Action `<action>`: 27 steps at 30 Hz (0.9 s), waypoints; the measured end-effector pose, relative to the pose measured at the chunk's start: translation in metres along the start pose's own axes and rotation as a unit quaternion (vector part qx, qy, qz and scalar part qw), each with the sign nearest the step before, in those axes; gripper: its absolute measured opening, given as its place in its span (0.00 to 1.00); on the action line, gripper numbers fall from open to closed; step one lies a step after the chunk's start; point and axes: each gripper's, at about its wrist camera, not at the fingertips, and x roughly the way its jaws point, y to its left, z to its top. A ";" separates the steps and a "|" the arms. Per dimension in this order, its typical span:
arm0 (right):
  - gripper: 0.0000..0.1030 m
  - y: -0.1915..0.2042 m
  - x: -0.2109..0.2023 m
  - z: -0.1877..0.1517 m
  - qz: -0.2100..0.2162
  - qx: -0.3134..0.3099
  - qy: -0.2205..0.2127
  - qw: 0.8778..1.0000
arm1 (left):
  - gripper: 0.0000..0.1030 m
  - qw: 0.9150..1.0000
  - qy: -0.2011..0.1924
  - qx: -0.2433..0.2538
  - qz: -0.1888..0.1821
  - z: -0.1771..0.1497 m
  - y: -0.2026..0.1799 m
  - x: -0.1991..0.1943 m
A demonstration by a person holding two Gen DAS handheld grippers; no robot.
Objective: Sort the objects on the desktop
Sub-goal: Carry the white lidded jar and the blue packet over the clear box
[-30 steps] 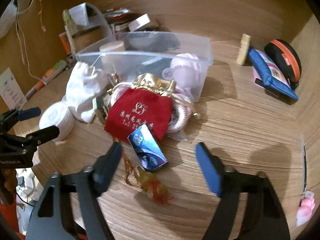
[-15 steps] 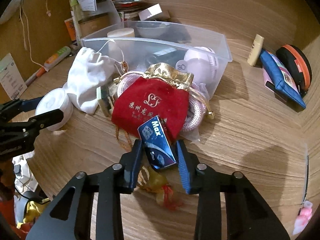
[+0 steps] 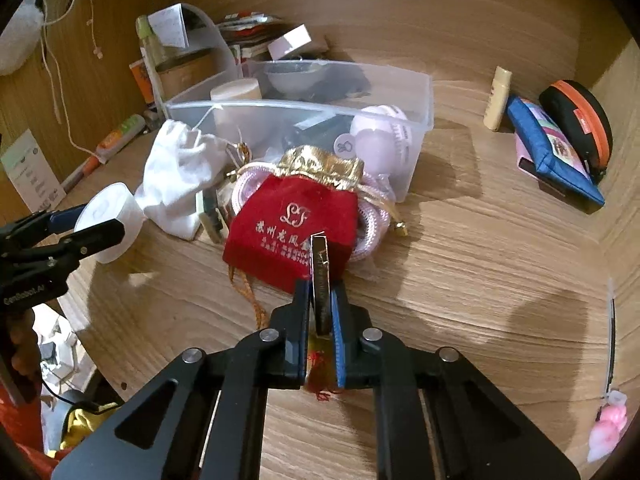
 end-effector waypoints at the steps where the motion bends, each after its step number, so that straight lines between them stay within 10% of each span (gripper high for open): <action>1: 0.08 -0.001 -0.002 0.000 0.001 0.002 -0.004 1.000 | 0.63 1.000 -0.005 0.000 -0.001 0.002 -0.001 -0.003; 27: 0.06 -0.009 -0.043 0.033 0.012 0.011 -0.085 0.996 | 0.63 0.997 -0.076 0.014 -0.031 0.050 -0.022 -0.032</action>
